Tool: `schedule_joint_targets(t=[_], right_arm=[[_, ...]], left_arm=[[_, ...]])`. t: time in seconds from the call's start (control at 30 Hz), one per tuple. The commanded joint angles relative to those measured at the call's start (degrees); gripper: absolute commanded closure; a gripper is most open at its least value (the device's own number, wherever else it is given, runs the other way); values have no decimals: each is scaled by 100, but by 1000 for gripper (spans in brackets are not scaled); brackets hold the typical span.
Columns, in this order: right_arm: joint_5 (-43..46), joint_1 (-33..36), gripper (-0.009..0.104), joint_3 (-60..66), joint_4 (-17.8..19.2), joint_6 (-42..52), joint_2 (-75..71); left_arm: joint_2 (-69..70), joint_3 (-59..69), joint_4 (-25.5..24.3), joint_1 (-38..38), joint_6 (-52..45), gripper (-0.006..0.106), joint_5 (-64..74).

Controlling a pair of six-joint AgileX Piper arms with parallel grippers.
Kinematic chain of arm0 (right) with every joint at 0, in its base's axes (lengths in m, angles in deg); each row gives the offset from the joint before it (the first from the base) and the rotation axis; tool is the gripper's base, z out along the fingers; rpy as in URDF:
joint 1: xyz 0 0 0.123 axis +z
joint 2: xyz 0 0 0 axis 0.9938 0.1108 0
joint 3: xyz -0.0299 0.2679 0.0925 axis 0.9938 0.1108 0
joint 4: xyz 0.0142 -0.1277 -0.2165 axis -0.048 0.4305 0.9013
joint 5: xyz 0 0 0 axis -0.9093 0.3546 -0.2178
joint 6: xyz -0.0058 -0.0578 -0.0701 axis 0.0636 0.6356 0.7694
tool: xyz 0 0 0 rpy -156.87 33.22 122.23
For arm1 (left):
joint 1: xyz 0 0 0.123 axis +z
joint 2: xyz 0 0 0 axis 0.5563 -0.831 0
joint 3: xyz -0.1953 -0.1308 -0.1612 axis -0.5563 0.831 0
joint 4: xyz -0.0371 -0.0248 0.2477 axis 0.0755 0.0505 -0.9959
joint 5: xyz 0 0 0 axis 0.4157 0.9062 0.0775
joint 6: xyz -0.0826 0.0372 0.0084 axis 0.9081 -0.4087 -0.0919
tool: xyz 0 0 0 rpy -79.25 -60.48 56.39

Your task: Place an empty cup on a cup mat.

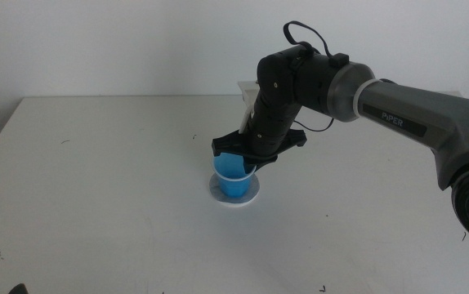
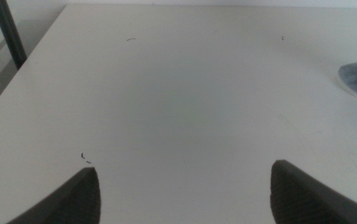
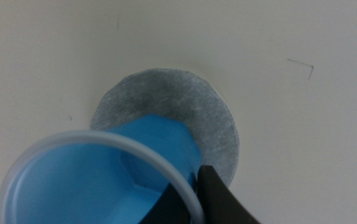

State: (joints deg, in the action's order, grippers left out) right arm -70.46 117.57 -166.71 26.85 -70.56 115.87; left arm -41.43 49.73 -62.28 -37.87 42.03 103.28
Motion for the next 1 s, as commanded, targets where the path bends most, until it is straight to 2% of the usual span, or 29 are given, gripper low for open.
schedule_joint_targets(t=[0.0, 0.1, 0.23, 0.47, 0.57, 0.73, 0.97], right_arm=[[232, 4, 96, -198, 88, 10, -348], [219, 4, 96, -198, 102, 10, -348], [217, 4, 81, -198, 115, 54, -348], [229, 4, 47, -198, 130, 97, -609], [229, 4, 38, -116, 170, 97, -870], [537, -116, 36, 544, 273, 97, -1703], [1734, -663, 36, 2629, 280, 97, -3622]], left_arm=[[70, -34, -2, 6, 61, -5, -384], [70, -34, -2, 6, 61, -5, -384], [70, -34, -2, 6, 61, -5, -384], [70, -34, -2, 6, 61, -5, -384], [70, -34, -2, 6, 61, -5, -384], [70, -34, -2, 6, 61, -5, -384], [70, -34, -2, 6, 61, -5, -384]])
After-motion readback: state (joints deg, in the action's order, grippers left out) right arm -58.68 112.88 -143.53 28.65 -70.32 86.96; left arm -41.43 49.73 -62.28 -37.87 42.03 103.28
